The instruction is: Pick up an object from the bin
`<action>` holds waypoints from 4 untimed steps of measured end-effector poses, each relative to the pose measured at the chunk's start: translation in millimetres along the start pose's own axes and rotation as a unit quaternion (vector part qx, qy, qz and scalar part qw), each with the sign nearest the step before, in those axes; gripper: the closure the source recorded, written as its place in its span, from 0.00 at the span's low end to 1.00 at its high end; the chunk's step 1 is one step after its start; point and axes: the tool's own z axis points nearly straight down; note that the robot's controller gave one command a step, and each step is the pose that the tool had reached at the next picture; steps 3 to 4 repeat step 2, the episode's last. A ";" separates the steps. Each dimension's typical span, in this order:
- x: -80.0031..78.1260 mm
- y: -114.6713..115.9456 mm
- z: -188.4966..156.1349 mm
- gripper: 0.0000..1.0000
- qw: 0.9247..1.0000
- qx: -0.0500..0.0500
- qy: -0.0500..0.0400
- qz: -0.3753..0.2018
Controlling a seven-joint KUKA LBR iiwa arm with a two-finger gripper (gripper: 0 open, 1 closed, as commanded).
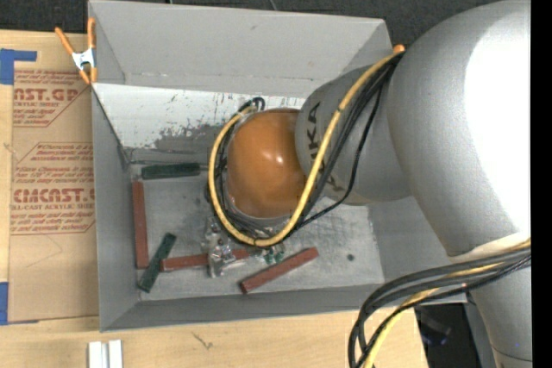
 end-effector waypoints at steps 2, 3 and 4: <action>7.2 -4.3 -206.1 1.00 1.000 0.001 -0.001 0.012; 7.2 -4.3 -206.1 1.00 1.000 0.001 -0.001 0.012; 7.2 -4.3 -206.1 1.00 1.000 0.001 -0.001 0.012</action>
Offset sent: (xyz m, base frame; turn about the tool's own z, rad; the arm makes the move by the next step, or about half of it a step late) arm -0.0060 -0.0076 0.2048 0.0254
